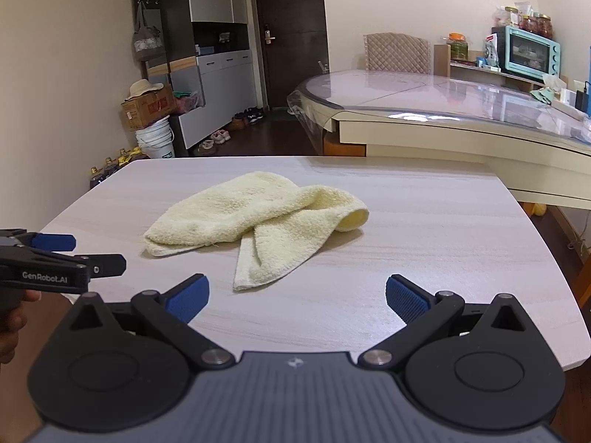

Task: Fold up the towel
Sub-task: 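Move both grippers toward the crumpled yellow towel on the table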

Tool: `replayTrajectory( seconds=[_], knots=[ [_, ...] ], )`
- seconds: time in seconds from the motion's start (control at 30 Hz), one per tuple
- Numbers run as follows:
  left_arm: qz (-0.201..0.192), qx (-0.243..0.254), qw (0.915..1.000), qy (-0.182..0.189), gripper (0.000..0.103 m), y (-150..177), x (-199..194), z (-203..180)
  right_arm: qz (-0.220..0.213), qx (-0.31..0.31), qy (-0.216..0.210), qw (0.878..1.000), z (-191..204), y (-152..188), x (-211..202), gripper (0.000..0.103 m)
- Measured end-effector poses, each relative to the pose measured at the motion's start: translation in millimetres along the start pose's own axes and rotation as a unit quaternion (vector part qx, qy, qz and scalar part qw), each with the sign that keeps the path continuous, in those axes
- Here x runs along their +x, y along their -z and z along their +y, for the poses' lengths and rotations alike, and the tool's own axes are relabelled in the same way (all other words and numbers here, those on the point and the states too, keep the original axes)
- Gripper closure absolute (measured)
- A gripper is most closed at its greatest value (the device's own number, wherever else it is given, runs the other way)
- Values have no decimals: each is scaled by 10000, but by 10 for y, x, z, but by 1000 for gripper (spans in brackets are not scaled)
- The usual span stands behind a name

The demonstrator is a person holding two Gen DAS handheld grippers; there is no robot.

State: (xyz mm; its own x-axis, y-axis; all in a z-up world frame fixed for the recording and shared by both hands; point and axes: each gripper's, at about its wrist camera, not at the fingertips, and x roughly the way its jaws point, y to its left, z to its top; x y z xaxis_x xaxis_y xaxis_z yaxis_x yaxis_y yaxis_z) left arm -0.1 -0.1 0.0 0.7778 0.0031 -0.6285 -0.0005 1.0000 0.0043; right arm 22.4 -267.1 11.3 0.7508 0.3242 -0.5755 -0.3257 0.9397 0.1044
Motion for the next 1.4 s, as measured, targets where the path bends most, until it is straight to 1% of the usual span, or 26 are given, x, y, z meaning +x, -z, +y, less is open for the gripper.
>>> replayTrajectory(
  seconds=[0.07, 0.2, 0.3, 0.43, 0.47, 0.67, 0.87, 1.13, 1.2, 1.3, 1.4],
  knots=[
    [15, -27, 10000, -3, 0, 6, -7, -7, 1, -67, -12, 10000, 18, -8, 17, 0],
    [44, -78, 10000, -11, 0, 19, -22, -21, -138, -114, -104, 9998, 88, 21, -57, 0],
    [54, -69, 10000, -29, 0, 45, 64, -45, -47, -63, -194, 9998, 109, 9, -45, 0],
    [68, -66, 9999, -37, 0, 59, 58, -91, -29, -22, -245, 9997, 120, 17, -44, 0],
    [80, -65, 9999, -6, 0, 52, 56, -51, -22, -12, -259, 9997, 96, 5, -50, 0],
    [101, -53, 9999, 56, 0, 67, 59, -67, 7, -13, -236, 9997, 67, -9, -35, 0],
    [147, -60, 9999, 39, 0, 58, 88, -58, 35, 9, -222, 9997, 78, -2, 7, 0],
    [95, -4, 10000, -3, 0, 53, 89, -45, 3, -230, -228, 9995, 84, -43, 89, 0],
    [95, 22, 10000, 10, 0, 40, 110, -27, 19, -298, -234, 9993, 137, -62, 138, 0],
    [95, 61, 9999, 30, 0, 21, 143, 0, 96, -437, -234, 9987, 206, -79, 248, 4],
    [95, 100, 9999, 49, 0, 1, 176, 27, 156, -549, -244, 9981, 244, -82, 341, 12]
  ],
)
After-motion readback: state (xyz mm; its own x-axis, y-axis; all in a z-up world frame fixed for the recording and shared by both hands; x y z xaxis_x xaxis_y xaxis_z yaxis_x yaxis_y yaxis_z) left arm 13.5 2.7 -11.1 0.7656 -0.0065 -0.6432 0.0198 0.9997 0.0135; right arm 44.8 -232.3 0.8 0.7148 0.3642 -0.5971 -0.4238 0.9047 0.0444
